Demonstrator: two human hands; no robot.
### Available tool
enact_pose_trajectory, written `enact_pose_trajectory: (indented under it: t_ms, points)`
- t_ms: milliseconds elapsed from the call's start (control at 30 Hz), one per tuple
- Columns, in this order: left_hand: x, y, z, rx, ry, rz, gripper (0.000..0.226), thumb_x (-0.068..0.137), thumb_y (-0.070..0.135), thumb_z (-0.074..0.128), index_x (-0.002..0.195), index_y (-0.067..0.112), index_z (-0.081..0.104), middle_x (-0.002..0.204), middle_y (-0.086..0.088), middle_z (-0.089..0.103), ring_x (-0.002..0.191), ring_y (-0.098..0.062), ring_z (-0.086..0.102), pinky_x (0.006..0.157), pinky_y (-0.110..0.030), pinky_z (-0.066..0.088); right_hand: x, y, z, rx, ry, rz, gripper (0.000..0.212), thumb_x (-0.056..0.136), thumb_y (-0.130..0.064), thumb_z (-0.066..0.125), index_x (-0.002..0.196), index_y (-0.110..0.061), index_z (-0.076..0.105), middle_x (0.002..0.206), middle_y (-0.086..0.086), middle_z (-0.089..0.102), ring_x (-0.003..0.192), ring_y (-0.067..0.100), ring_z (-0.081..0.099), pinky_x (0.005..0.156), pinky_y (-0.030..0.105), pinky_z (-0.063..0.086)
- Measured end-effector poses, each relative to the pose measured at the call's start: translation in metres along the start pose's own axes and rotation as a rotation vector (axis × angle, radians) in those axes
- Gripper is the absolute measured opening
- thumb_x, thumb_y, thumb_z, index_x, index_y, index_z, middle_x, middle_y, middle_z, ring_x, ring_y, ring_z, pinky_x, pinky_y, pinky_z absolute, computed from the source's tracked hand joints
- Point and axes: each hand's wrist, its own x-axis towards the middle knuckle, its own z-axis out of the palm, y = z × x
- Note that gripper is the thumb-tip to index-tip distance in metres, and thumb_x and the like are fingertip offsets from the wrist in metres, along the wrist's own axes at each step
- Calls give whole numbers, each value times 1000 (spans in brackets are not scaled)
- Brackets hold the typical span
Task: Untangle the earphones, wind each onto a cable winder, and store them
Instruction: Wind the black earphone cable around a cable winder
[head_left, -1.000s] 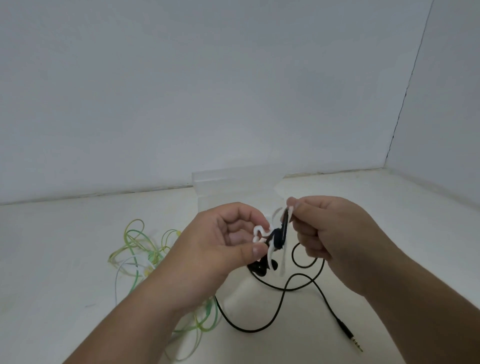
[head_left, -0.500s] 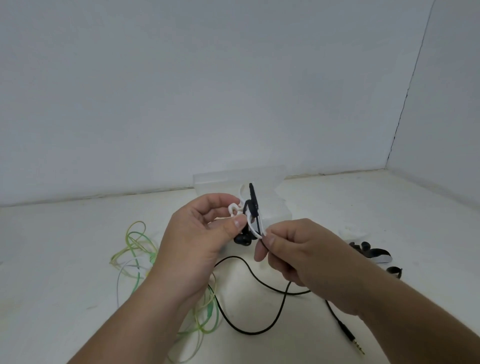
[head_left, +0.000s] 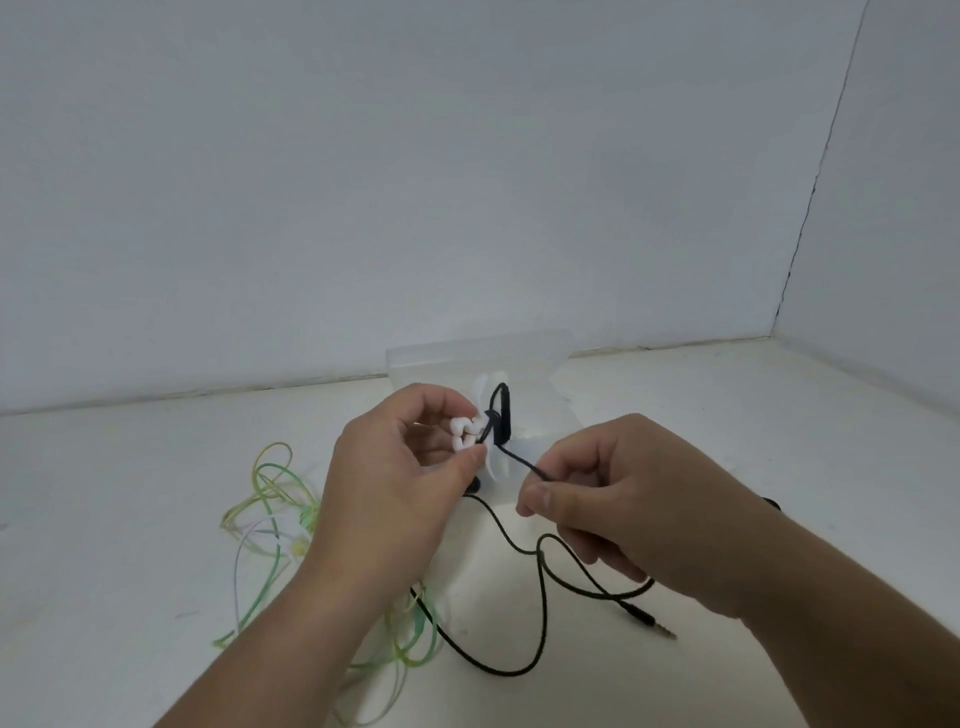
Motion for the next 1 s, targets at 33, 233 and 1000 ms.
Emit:
enact_pose_trajectory:
  t_ms: [33,233,1000]
  points:
    - [0,-1,0,65,1,36,31,76,1,79,83,30,70,69,19,66,69,-3,65,66,-14,51,-1,-1,0,-12,-14,-18,17,93,-22,65,81,-13,73,48,-1,55,38,12,35,41,19,31]
    - [-5,-2,4,344,-68,224,31,78,11,79,85,39,67,93,26,66,91,4,64,80,-14,50,3,1,-1,-218,147,-172,24,90,-25,69,68,-15,69,47,-8,34,45,8,27,46,19,25]
    - [1,3,2,-678,-212,-118,26,67,1,77,89,14,73,87,-20,72,75,-25,69,67,-32,57,14,13,12,-150,88,-23,38,100,-22,54,64,-19,65,56,4,41,48,11,37,47,21,32]
